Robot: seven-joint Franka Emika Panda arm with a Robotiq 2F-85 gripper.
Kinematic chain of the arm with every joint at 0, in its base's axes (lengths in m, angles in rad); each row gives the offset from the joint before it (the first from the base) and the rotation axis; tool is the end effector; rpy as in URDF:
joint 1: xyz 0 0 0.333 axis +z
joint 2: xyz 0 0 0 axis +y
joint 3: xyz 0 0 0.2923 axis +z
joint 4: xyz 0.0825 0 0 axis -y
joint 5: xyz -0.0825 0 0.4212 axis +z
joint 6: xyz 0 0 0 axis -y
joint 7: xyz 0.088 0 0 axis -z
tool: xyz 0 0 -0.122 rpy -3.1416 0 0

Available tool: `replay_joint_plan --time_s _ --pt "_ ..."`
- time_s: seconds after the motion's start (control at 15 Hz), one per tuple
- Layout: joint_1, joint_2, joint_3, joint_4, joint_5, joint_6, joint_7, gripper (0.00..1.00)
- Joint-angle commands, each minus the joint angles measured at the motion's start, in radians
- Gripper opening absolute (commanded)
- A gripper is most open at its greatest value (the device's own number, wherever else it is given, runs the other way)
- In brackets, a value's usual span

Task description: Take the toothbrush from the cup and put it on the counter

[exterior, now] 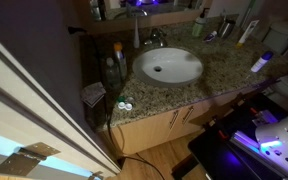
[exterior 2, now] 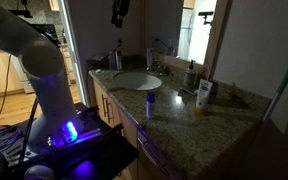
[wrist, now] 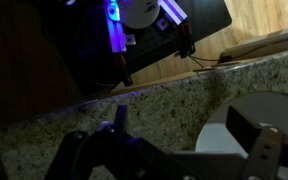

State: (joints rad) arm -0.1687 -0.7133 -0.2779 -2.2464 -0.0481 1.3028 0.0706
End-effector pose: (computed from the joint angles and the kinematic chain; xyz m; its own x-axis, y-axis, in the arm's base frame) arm 0.3083 -0.1748 0.5560 0.8829 -0.3951 -0.2537 -0.4329 -0.8941 -0.1144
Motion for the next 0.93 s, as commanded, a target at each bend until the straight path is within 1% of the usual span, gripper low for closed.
replay_joint_plan --time_s 0.0,0.07,0.13,0.27,0.33,0.4,0.47,0.53,0.6,0.73,0.8,0.87 --pt "-0.084 0.160 -0.139 0.199 0.041 -0.071 -0.042 1.00" --pt "-0.078 0.067 -0.071 0.078 0.019 -0.007 -0.032 1.00" --pt "-0.096 0.097 -0.106 0.120 0.027 -0.019 -0.043 1.00" --pt "-0.107 0.132 -0.133 0.167 0.035 -0.034 -0.051 1.00" --pt "-0.112 0.168 -0.120 0.170 0.045 -0.023 -0.004 1.00" --pt "-0.122 0.222 -0.122 0.188 0.083 -0.016 0.067 1.00" --pt "-0.119 0.293 -0.137 0.218 0.121 0.001 0.097 1.00" --pt "-0.100 0.359 -0.167 0.248 0.158 0.022 0.126 1.00" --pt "-0.064 0.399 -0.204 0.267 0.184 0.052 0.173 1.00" --pt "-0.054 0.513 -0.251 0.339 0.254 0.081 0.225 1.00" --pt "-0.059 0.578 -0.270 0.390 0.301 0.071 0.244 1.00" --pt "-0.124 0.455 -0.178 0.276 0.249 0.086 0.200 1.00"
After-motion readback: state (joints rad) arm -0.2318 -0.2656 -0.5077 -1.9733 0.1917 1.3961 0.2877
